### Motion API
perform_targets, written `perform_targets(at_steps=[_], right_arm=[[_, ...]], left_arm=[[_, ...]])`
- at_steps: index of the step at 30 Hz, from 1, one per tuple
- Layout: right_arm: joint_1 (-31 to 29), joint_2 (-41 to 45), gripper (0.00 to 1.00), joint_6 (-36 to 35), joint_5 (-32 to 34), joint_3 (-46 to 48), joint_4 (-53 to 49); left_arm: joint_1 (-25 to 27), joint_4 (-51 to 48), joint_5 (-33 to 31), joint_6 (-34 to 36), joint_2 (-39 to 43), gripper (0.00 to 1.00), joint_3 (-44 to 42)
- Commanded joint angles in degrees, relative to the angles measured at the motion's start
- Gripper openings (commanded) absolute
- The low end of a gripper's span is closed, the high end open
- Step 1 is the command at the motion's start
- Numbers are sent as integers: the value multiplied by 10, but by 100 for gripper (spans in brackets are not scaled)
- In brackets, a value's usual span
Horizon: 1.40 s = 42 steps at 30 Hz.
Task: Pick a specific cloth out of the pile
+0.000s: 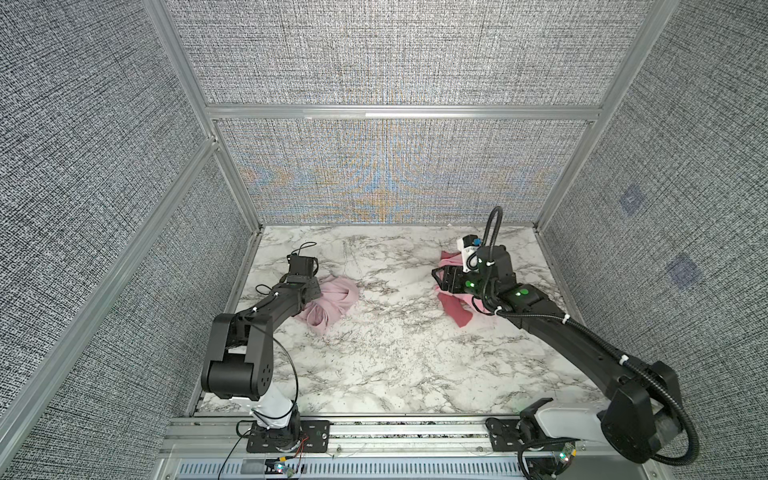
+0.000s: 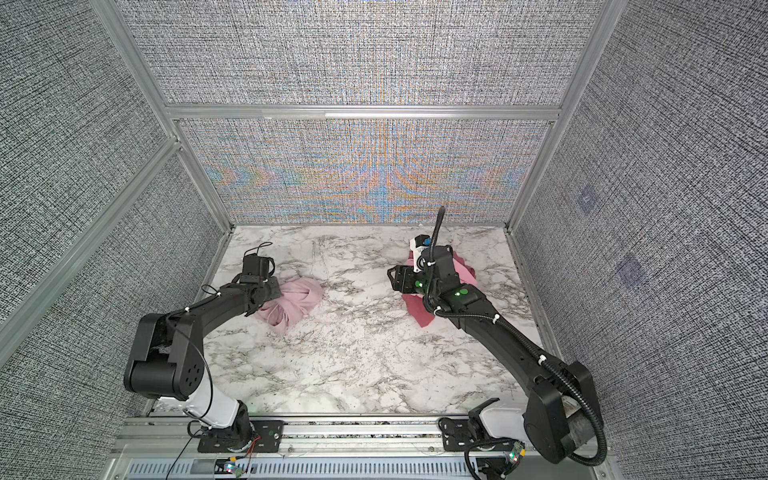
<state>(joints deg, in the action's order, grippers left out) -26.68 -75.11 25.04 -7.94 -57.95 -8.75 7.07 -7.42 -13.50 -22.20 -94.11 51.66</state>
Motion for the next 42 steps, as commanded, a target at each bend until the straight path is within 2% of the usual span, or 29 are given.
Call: perform_targets(at_steps=[1,7,13,16,19,23,26,30,37,42], right_arm=[[0,-5,72,-6,6,-9,-6],[0,-10,72,-6,3,-15,-8],[0,-7,72,-3,3,-15,-8],[0,-5,72,-2,1,-21,-14],[0,4,72,0,0,-19,-16],[0,22,72,-2,4,-13,-23],[0,33,72,-6,8,-11,-32],[0,43,72,-8,9,-5,-34],[0,53,72,-3,6,6,-27],[0,46,72,-3,2,5,-23]], left_arm=[[-1,30,6,-16,-16,0,-12],[-1,42,5,-25,-19,0,-41],[-1,27,25,-28,22,0,-43],[-2,16,29,-25,41,16,-32],[-1,-4,27,-24,52,24,-18],[-2,-34,8,-30,89,41,-10],[-1,-72,8,-20,134,47,7],[3,-106,49,3,193,48,23],[80,-116,50,43,293,49,-2],[149,-121,56,29,320,50,-26]])
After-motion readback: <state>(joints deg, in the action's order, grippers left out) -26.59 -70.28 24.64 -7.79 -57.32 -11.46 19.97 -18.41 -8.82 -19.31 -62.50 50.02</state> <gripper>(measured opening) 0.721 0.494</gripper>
